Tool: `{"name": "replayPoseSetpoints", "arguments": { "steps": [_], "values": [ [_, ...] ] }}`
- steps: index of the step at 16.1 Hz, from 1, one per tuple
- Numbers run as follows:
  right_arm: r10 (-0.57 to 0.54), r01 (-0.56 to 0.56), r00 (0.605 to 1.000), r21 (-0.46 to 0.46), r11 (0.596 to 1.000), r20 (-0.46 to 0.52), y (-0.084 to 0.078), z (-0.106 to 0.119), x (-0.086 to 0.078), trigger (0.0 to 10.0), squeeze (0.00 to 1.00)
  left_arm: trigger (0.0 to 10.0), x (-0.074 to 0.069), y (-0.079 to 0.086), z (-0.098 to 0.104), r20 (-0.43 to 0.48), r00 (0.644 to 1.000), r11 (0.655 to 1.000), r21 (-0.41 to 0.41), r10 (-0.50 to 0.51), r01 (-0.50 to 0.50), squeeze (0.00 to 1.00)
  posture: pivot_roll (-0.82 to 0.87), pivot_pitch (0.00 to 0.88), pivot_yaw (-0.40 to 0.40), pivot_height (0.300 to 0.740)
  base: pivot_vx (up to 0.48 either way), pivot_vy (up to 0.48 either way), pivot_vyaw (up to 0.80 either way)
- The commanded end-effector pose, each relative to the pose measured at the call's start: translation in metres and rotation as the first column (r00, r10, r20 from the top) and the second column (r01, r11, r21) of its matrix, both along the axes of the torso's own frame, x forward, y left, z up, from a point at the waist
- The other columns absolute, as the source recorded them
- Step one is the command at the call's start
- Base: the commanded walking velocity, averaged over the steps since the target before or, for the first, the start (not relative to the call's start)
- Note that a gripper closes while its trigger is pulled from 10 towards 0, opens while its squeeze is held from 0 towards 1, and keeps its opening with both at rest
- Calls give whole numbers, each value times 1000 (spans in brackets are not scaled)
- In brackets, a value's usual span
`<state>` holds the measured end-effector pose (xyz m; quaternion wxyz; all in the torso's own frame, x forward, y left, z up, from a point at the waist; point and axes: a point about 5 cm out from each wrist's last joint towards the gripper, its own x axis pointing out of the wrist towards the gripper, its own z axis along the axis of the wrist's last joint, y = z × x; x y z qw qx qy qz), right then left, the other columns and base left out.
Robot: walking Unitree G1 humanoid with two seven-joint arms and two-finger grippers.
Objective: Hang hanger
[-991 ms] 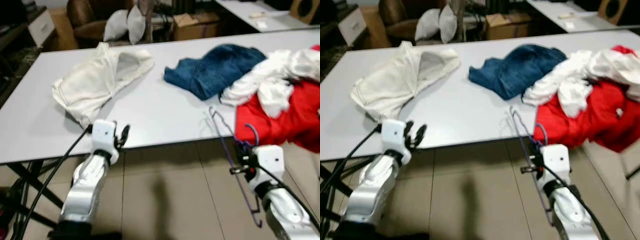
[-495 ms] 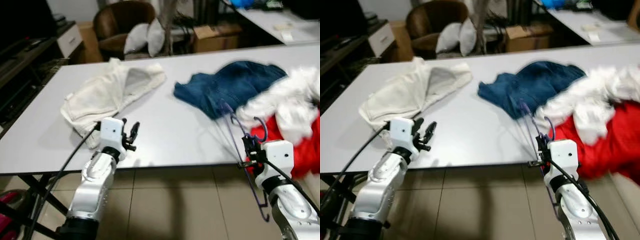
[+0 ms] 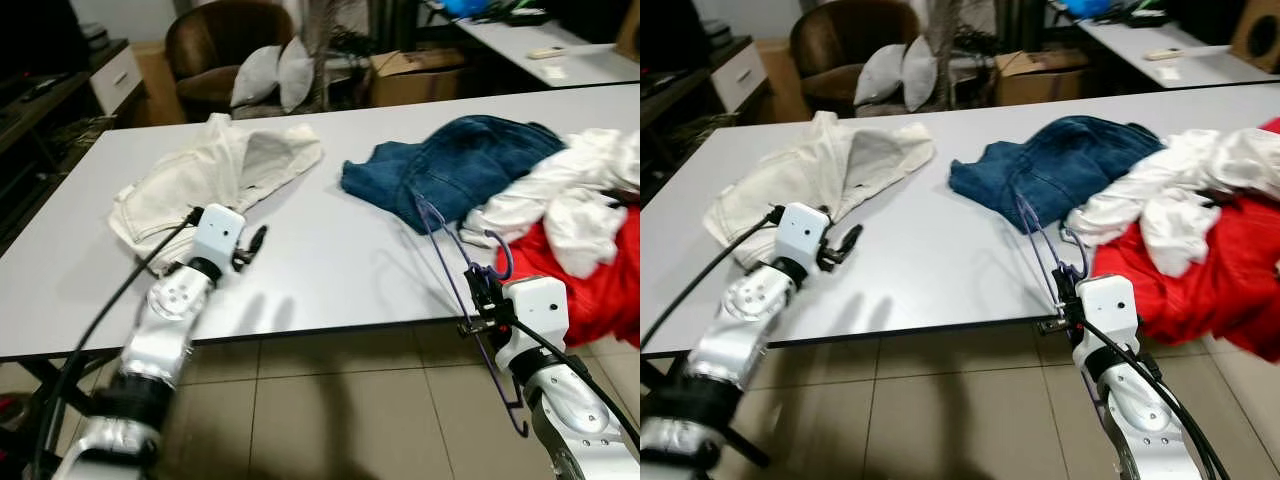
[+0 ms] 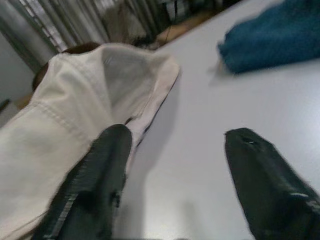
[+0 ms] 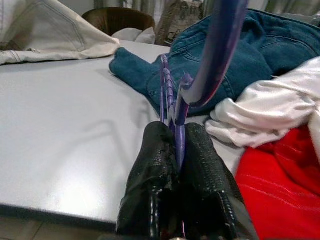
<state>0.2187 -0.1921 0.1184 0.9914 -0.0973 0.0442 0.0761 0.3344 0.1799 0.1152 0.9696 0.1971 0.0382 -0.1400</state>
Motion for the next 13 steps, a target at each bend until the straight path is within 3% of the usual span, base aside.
{"name": "replayPoseSetpoints", "arguments": {
  "steps": [1, 3, 4, 5, 8, 10, 11, 13],
  "values": [
    [39, -39, 999, -13, 999, 6, 5, 2, 3, 10000, 0, 10000, 11, 12, 3, -3, 999, 992, 118, 33, -32, 1000, -112, 0, 117, 740, 0, 0, 0],
    [60, -60, 998, -29, 998, 0, 7, 2, 3, 10000, 0, 10000, 17, 18, 0, -19, 998, 979, 198, 61, -56, 1000, -111, 0, 119, 740, 0, 0, 0],
    [71, -71, 997, -35, 997, -3, 8, 1, 4, 10000, 0, 10000, 22, 23, -3, -36, 996, 962, 265, 85, -72, 776, -111, 0, 118, 740, 0, 0, 0],
    [81, -81, 997, -36, 996, -6, 10, 1, 5, 10000, 0, 10000, 24, 29, -7, -63, 991, 944, 318, 115, -89, 0, -110, 0, 119, 740, 0, 0, 0],
    [107, -108, 994, -38, 993, -19, 15, 0, 5, 10000, 0, 10000, 22, 50, -20, -154, 968, 878, 466, 199, -106, 0, -118, 0, 126, 740, 0, 0, 0],
    [108, -108, 994, -39, 993, -19, 15, 0, 4, 10000, 0, 10000, 24, 60, -17, -106, 960, 843, 509, 260, -172, 0, -122, 0, 129, 740, 0, 0, 0],
    [106, -107, 994, -37, 994, -17, 15, 0, 4, 10000, 0, 0, 25, 63, -16, -102, 956, 843, 504, 275, -188, 0, -122, 0, 128, 740, 0, 0, 0],
    [110, -111, 994, -37, 993, -16, 16, 1, 4, 10000, 0, 0, 26, 63, -16, -105, 954, 838, 510, 282, -192, 0, -122, 0, 126, 740, 0, 0, 0]
  ]
}}
